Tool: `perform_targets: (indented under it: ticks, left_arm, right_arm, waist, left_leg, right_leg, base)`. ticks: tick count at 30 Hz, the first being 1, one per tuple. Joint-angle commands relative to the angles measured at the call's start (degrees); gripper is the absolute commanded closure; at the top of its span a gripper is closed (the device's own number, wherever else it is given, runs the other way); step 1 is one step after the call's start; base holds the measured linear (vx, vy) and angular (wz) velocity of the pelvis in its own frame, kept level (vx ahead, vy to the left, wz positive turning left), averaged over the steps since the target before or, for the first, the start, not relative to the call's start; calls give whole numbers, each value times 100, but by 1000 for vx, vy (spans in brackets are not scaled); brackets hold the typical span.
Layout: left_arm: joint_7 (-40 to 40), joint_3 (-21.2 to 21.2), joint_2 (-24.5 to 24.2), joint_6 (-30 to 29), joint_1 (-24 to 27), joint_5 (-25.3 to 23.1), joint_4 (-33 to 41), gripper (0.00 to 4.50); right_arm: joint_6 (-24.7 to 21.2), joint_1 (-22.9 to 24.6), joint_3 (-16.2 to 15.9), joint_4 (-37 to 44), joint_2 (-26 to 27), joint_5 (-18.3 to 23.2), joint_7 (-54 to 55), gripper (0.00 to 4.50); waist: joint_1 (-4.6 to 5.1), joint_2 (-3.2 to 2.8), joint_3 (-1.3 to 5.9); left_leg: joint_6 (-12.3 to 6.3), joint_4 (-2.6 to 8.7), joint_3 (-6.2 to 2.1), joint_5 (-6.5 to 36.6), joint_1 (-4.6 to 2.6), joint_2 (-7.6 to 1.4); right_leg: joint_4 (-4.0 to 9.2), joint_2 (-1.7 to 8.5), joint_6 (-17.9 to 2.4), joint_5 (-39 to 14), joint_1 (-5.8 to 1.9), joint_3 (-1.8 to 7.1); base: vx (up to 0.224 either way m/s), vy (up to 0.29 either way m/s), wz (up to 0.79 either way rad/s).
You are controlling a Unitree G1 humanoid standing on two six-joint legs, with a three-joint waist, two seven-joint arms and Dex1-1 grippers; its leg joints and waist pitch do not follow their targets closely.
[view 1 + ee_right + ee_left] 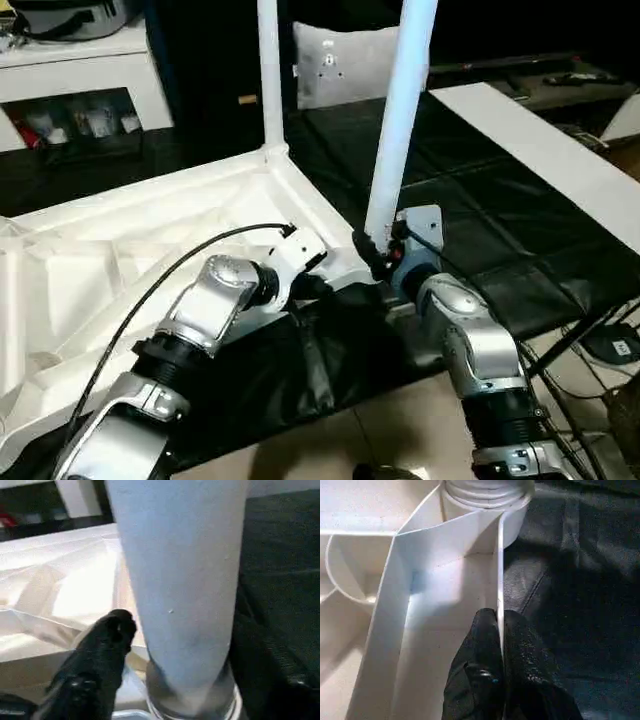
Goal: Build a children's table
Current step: Rotate leg to tighten
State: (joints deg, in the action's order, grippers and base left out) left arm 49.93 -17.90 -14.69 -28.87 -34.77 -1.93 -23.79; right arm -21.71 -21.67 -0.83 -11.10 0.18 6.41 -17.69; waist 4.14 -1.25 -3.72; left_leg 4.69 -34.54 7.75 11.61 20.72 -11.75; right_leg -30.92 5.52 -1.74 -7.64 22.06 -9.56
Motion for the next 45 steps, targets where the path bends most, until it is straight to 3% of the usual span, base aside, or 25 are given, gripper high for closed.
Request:
perform_targets:
  ticks: [1, 2, 4, 6, 7, 8, 10, 13, 16, 19, 21, 23, 26, 29, 32, 35, 45]
  left_arm:
    - [252, -85, 19, 390, -120, 232, 283, 450]
    - [420, -87, -75, 518, -74, 213, 285, 450]
    - [693, -98, -241, 702, -4, 209, 305, 450]
    - [1096, -139, -412, 993, 73, 262, 349, 450]
    - [1182, -157, -467, 975, 90, 276, 364, 450]
    - [1236, -171, -498, 1004, 101, 282, 370, 450]
    - [1564, -254, -662, 1144, 158, 331, 409, 450]
    - [2194, -475, -990, 1528, 206, 354, 413, 450]
    - [2668, -620, -1200, 1863, 186, 305, 327, 450]
    - [3089, -709, -1320, 2135, 153, 318, 266, 450]
    - [3170, -716, -1333, 2176, 143, 334, 253, 450]
    - [3451, -807, -1439, 2319, 102, 359, 273, 450]
    - [3746, -900, -1546, 2472, 63, 371, 282, 450]
    - [3832, -922, -1566, 2590, 37, 332, 237, 450]
    - [3890, -920, -1562, 2672, 25, 292, 188, 450]
    - [3885, -917, -1548, 2693, 2, 297, 153, 450]
    - [3708, -822, -1447, 2627, 5, 333, 46, 450]
  right_arm:
    - [55, 106, -470, 327, -46, 295, -631, 105]
    - [87, 186, -389, 416, -190, 358, -832, 95]
    - [65, 308, -301, 581, -510, 495, -1249, 83]
    - [37, 403, -273, 726, -875, 610, -1734, 61]
    - [24, 415, -260, 752, -982, 651, -1873, 53]
    - [22, 420, -252, 762, -1032, 673, -1942, 47]
    - [20, 432, -213, 801, -1294, 788, -2336, 28]
    - [59, 406, -276, 791, -1903, 941, -3271, 6]
    - [-81, 320, -409, 763, -2335, 1160, -4019, 3]
    - [-102, 217, -576, 675, -2640, 1262, -4690, 3]
    - [-90, 193, -608, 646, -2687, 1268, -4798, 30]
    - [81, 58, -762, 395, -2811, 1287, -5319, 38]
    - [93, -93, -991, 190, -2922, 1309, -5816, 71]
    - [83, -176, -1105, 115, -2939, 1315, -5990, 80]
    - [34, -205, -1223, 108, -2966, 1311, -6228, 124]
    - [-26, -228, -1309, 93, -3025, 1339, -6406, 128]
    - [-356, -116, -1325, 337, -3044, 1562, -6481, 228]
  waist:
    - [-81, 36, 437]
    - [-103, 37, 447]
    - [-198, 57, 495]
    - [-279, 56, 507]
    - [-345, 60, 473]
    - [-387, 59, 475]
    - [-444, 33, 450]
    - [-529, 46, 407]
    - [-618, 28, 378]
    - [-649, 72, 377]
    - [-679, 63, 388]
    - [-700, 108, 397]
    - [-743, 93, 404]
    - [-754, 111, 421]
    - [-760, 144, 424]
    - [-764, 154, 420]
    - [-765, 169, 391]
  left_leg:
    - [-433, 392, 20, 1078, 40, -82]
    - [-467, 382, 37, 979, 39, -87]
    - [-621, 342, 55, 470, 106, -75]
    - [-792, 306, 85, 158, 113, -69]
    - [-828, 307, 110, 176, 95, -75]
    - [-763, 311, 120, 262, 89, -68]
    - [-669, 329, 120, 428, 52, -89]
    - [-535, 368, 131, 771, -21, -134]
    - [-439, 397, 143, 1128, -95, -140]
    - [-369, 411, 137, 1291, -108, -143]
    - [-361, 413, 139, 1184, -100, -149]
    - [-361, 415, 150, 1110, -73, -144]
    - [-404, 405, 162, 1040, -82, -150]
    - [-387, 411, 162, 949, -73, -170]
    - [-369, 413, 168, 888, -58, -163]
    - [-360, 416, 180, 897, -77, -176]
    - [-320, 417, 190, 998, -79, -162]
  right_leg:
    - [304, 350, -717, -1942, -341, 327]
    - [276, 357, -761, -1846, -344, 353]
    - [151, 331, -875, -1335, -389, 409]
    - [79, 320, -990, -893, -361, 442]
    - [93, 316, -1028, -957, -316, 453]
    - [98, 312, -982, -1189, -331, 444]
    - [150, 311, -856, -1617, -299, 438]
    - [194, 280, -792, -1977, -230, 453]
    - [232, 282, -754, -2270, -202, 469]
    - [263, 305, -655, -2572, -222, 469]
    - [239, 306, -691, -2459, -222, 491]
    - [214, 307, -726, -2394, -237, 505]
    - [195, 308, -787, -2337, -224, 518]
    - [144, 300, -901, -2051, -230, 538]
    - [121, 297, -930, -1984, -245, 556]
    - [115, 296, -971, -1947, -229, 570]
    - [171, 299, -842, -2303, -222, 568]
  base:
    - [52, -35, 6]
    - [0, 0, 0]
    - [0, 0, 0]
    - [0, 0, 0]
    - [0, 0, 0]
    - [0, 0, 0]
    - [0, 0, 0]
    - [0, 0, 0]
    - [0, 0, 0]
    - [0, 0, 0]
    - [0, 0, 0]
    - [0, 0, 0]
    - [0, 0, 0]
    - [0, 0, 0]
    - [0, 0, 0]
    - [0, 0, 0]
    - [0, 0, 0]
